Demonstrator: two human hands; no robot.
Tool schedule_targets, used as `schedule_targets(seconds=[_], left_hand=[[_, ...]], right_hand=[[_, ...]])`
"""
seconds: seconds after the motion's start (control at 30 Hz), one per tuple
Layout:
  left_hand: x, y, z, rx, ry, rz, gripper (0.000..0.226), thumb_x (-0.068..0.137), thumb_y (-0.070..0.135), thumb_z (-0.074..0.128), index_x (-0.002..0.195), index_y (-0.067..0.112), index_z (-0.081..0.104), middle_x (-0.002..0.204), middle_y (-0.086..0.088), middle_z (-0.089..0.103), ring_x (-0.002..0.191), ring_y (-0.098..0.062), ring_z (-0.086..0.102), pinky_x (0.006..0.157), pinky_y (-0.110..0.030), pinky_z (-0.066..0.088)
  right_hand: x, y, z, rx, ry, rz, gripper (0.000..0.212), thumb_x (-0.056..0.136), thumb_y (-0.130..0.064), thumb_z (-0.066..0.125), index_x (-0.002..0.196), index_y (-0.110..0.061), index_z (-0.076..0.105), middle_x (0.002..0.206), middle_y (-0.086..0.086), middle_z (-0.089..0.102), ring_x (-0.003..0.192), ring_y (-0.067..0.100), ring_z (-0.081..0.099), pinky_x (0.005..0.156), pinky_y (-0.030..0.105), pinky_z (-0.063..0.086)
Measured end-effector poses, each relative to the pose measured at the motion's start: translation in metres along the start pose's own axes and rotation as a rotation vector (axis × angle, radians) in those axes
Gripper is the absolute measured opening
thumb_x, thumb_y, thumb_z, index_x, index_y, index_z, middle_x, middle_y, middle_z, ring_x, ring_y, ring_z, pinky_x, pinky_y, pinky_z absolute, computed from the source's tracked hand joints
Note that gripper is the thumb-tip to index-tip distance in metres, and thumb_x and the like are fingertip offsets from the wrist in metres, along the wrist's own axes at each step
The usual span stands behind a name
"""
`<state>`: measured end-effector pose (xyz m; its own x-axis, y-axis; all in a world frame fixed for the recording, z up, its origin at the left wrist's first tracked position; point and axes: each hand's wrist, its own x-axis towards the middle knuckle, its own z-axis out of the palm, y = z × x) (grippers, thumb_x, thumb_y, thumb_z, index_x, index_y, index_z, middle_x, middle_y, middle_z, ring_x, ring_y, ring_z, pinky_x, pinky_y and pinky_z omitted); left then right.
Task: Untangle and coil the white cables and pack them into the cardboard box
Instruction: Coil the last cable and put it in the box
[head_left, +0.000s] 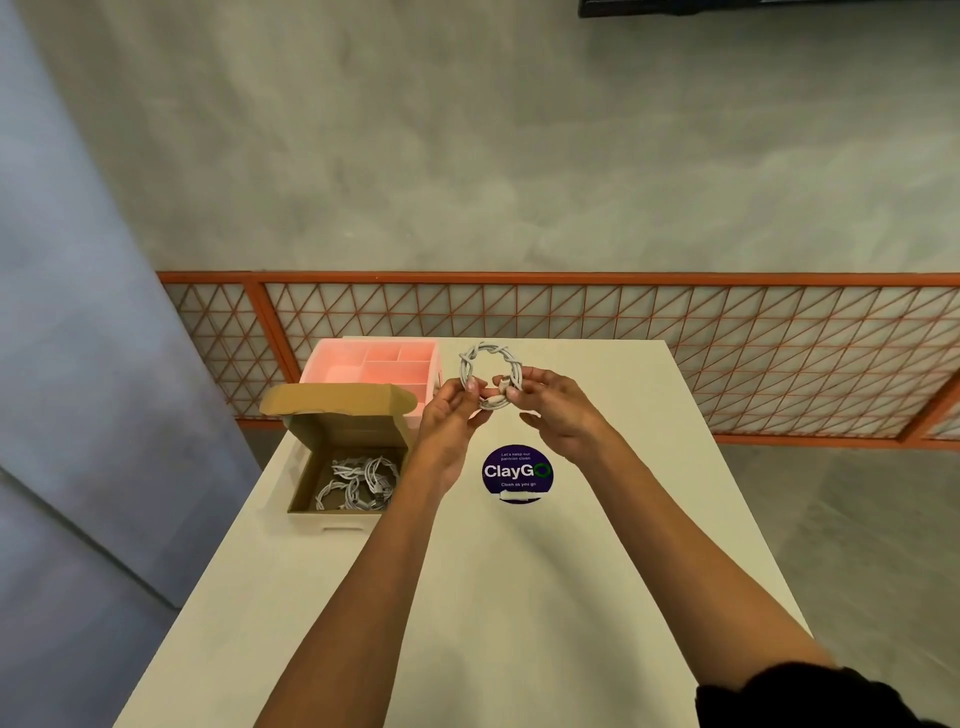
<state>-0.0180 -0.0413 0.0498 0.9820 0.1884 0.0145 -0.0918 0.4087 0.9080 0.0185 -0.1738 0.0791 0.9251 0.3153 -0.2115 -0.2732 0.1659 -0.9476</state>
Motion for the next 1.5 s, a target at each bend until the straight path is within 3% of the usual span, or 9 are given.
schedule_targets(seconds=[0.13,0.27,0.37,0.5,0.7,1.03,1.17,1.37,1.5], left_hand=[[0.000,0.002,0.000,-0.228,0.054,-0.141,0.020,0.099,0.012,0.044,0.087,0.007,0.060,0.073,0.002,0.073,0.075,-0.008,0.067,0.065,-0.014,0.054],[-0.001,0.004,0.005,-0.404,0.085,-0.260,0.019,0.098,0.008,0.045,0.084,0.004,0.058,0.066,-0.003,0.071,0.061,-0.008,0.069,0.055,-0.015,0.054],[0.001,0.004,0.005,-0.443,0.087,-0.312,0.022,0.097,0.006,0.048,0.080,0.005,0.062,0.067,-0.004,0.069,0.059,-0.010,0.068,0.050,-0.015,0.052],[-0.001,0.003,0.007,-0.333,0.016,-0.236,0.028,0.099,0.008,0.045,0.078,0.006,0.064,0.069,-0.002,0.070,0.066,-0.009,0.068,0.057,-0.016,0.053],[0.002,-0.001,0.000,0.039,-0.040,-0.038,0.018,0.098,0.013,0.048,0.090,0.009,0.064,0.079,0.003,0.071,0.081,-0.009,0.066,0.072,-0.019,0.051],[0.006,-0.008,-0.017,0.239,0.015,-0.016,0.018,0.096,0.017,0.054,0.105,0.018,0.069,0.110,0.000,0.068,0.104,-0.013,0.061,0.088,-0.029,0.052],[0.010,-0.011,-0.024,0.388,0.054,0.058,0.023,0.097,0.022,0.053,0.116,0.022,0.066,0.127,-0.007,0.059,0.111,-0.020,0.061,0.091,-0.032,0.053],[0.001,-0.014,-0.038,0.464,0.124,0.049,0.024,0.091,0.017,0.063,0.115,0.014,0.059,0.091,-0.008,0.065,0.085,-0.015,0.064,0.068,-0.027,0.058],[-0.008,-0.021,-0.066,0.530,0.064,-0.106,0.016,0.088,0.011,0.066,0.101,0.010,0.057,0.083,-0.009,0.065,0.074,-0.017,0.064,0.057,-0.023,0.056]], right_hand=[[-0.001,0.003,-0.006,0.104,-0.175,0.031,0.031,0.087,0.005,0.059,0.112,-0.010,0.052,0.091,-0.001,0.069,0.089,0.009,0.062,0.082,0.024,0.041],[-0.002,0.010,-0.008,0.140,-0.274,0.037,0.032,0.087,-0.002,0.060,0.116,-0.012,0.050,0.093,-0.005,0.071,0.099,0.010,0.061,0.092,0.031,0.039],[-0.004,0.017,-0.008,0.251,-0.337,0.010,0.028,0.083,-0.007,0.060,0.110,-0.011,0.053,0.098,0.001,0.070,0.103,0.014,0.062,0.101,0.037,0.040],[-0.008,0.021,-0.008,0.421,-0.363,-0.034,0.014,0.081,-0.015,0.059,0.093,-0.009,0.055,0.089,0.001,0.067,0.093,0.015,0.066,0.093,0.035,0.046],[-0.005,0.018,-0.010,0.396,-0.224,-0.039,0.010,0.094,-0.021,0.049,0.091,-0.017,0.058,0.079,-0.002,0.063,0.085,0.013,0.059,0.089,0.031,0.044],[0.003,0.027,-0.003,0.022,0.072,-0.113,0.022,0.094,-0.017,0.057,0.108,0.000,0.058,0.096,0.014,0.063,0.087,0.022,0.065,0.066,0.023,0.057],[0.004,0.030,0.001,-0.051,0.138,-0.179,0.022,0.091,-0.017,0.062,0.107,-0.003,0.060,0.093,0.014,0.065,0.085,0.022,0.067,0.069,0.026,0.059],[0.006,0.040,0.005,-0.244,0.315,-0.121,0.017,0.085,-0.018,0.070,0.097,-0.008,0.064,0.074,0.008,0.067,0.063,0.018,0.066,0.059,0.024,0.056],[0.006,0.065,0.011,-0.291,0.338,0.023,0.016,0.081,-0.015,0.074,0.091,-0.005,0.065,0.074,0.011,0.068,0.053,0.018,0.064,0.063,0.028,0.058]])
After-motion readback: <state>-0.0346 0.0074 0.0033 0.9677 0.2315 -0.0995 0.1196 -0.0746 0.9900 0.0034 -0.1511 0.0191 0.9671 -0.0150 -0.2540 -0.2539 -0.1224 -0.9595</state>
